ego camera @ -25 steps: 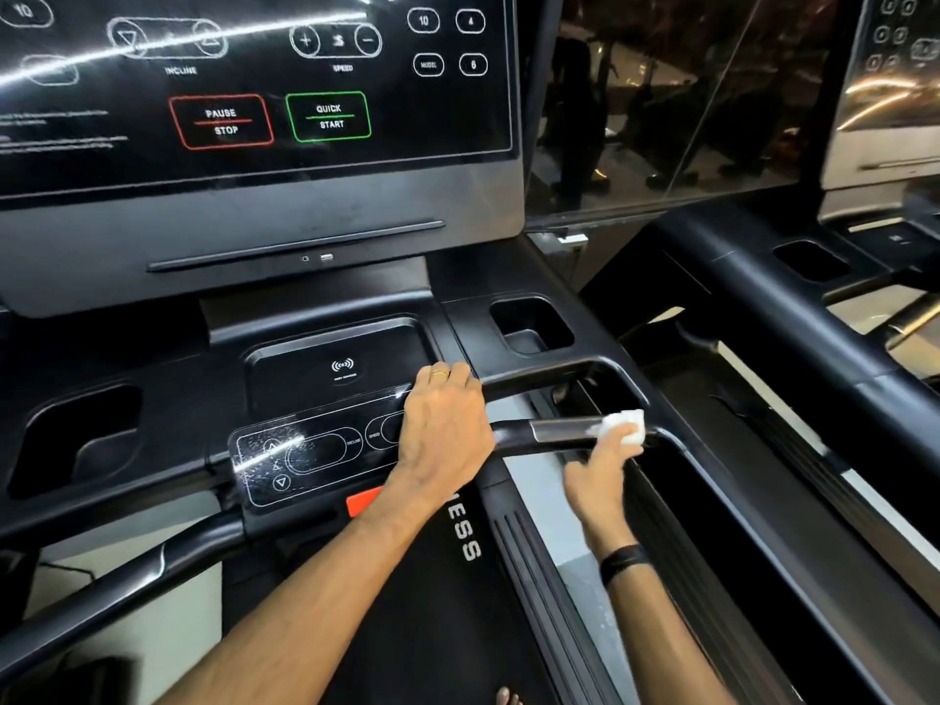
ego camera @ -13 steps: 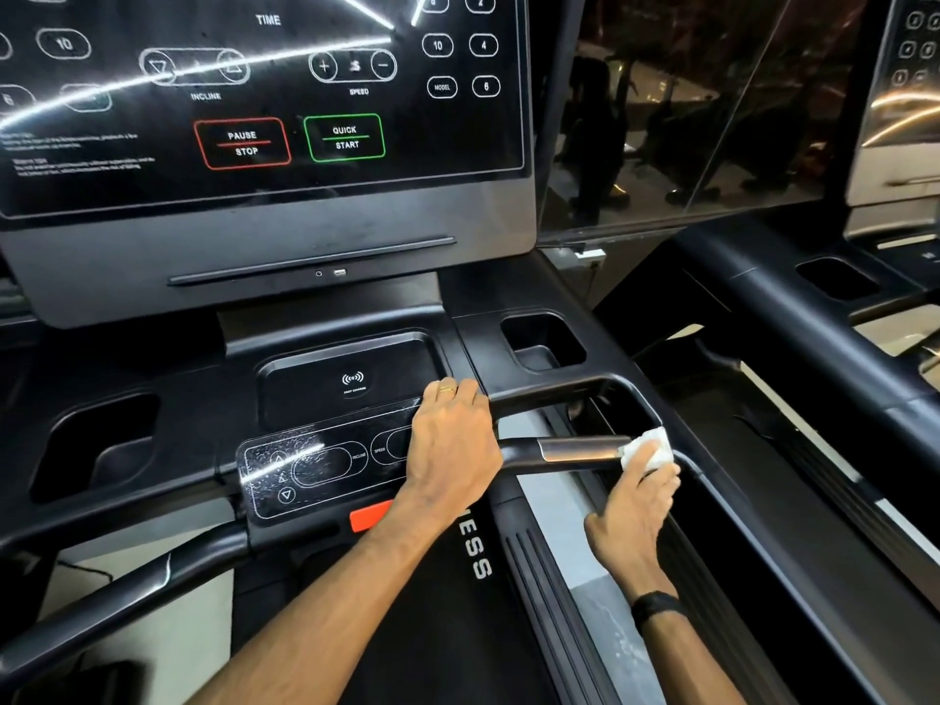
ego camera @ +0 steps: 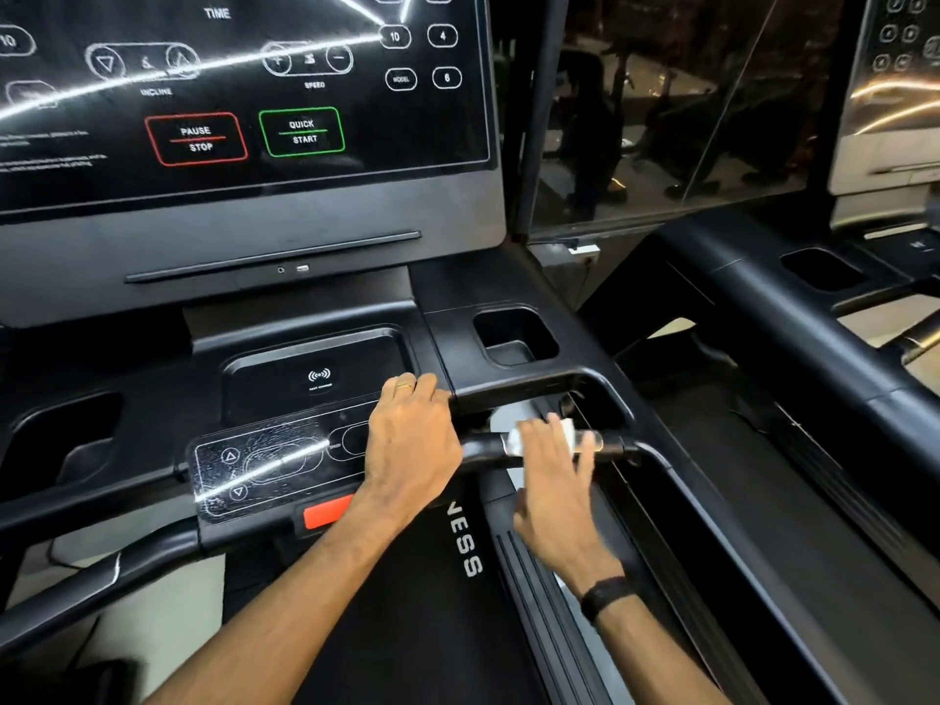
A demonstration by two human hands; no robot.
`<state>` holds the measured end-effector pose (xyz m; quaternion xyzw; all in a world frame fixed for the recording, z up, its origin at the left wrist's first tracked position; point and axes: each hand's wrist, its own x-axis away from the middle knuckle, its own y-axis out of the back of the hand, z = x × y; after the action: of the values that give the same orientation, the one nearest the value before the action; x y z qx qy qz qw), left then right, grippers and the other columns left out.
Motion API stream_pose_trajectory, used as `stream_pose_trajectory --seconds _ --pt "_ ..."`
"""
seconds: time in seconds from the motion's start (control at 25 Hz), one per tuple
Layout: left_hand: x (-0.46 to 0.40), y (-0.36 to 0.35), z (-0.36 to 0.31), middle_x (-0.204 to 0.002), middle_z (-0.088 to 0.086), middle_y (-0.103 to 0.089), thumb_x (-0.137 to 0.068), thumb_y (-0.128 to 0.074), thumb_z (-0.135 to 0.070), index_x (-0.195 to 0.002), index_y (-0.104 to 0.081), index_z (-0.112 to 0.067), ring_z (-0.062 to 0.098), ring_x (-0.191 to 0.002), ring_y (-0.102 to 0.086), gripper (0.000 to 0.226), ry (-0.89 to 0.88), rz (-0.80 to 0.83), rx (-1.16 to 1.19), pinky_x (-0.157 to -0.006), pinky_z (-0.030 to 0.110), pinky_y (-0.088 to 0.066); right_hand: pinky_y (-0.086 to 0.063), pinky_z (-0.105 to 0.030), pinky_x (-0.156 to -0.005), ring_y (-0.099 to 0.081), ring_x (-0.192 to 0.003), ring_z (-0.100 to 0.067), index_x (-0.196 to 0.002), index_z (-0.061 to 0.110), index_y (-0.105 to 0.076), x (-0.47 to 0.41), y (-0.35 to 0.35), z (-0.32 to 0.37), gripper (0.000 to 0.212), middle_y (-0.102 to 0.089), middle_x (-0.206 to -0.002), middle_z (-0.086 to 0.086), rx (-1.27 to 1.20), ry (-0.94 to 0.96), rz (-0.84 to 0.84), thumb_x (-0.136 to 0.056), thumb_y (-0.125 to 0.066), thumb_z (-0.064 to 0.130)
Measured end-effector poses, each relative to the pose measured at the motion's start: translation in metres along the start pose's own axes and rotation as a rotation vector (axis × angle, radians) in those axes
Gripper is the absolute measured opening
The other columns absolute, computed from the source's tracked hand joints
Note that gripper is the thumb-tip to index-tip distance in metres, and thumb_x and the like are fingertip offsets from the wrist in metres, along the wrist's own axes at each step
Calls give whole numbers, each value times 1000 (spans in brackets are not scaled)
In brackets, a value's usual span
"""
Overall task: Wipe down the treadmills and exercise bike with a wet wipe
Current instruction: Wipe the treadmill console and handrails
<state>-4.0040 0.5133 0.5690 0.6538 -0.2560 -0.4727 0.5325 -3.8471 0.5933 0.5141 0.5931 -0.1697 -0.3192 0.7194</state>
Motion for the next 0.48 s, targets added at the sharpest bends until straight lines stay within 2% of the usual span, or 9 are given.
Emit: stream_pose_trajectory --seconds 0.12,0.2,0.28,0.48 --pt "0 2 -3 -86 8 -65 -79 -33 -18 -76 -70 -6 29 -83 -60 39 31 -14 25 -86 42 -51 15 -53 -120 -18 -150 -32 -153 7 -26 -5 5 38 97 -31 -153 -9 14 134 29 -68 -71 9" --pt "-1 2 -5 -87 9 -67 -77 -32 -20 -76 -71 -5 30 -84 -62 42 56 -20 47 -87 43 -52 7 -58 -122 -23 -147 -36 -152 6 -30 -6 6 54 99 -34 -150 -14 23 205 38 -64 -74 11" --pt "0 3 -8 -87 9 -68 -75 -33 -19 -76 -72 -5 30 -85 -63 41 87 2 54 -88 43 -52 4 -59 -123 -29 -142 -35 -149 6 -34 -7 8 58 94 -39 -143 -14 28 265 72 -64 -74 13" --pt "0 7 -11 -87 9 -68 -75 -32 -20 -76 -71 -4 29 -86 -63 42 151 46 88 -88 44 -52 5 -57 -122 -49 -112 -28 -136 9 -48 -34 5 51 73 -54 -112 -5 -46 289 103 -69 -76 18"
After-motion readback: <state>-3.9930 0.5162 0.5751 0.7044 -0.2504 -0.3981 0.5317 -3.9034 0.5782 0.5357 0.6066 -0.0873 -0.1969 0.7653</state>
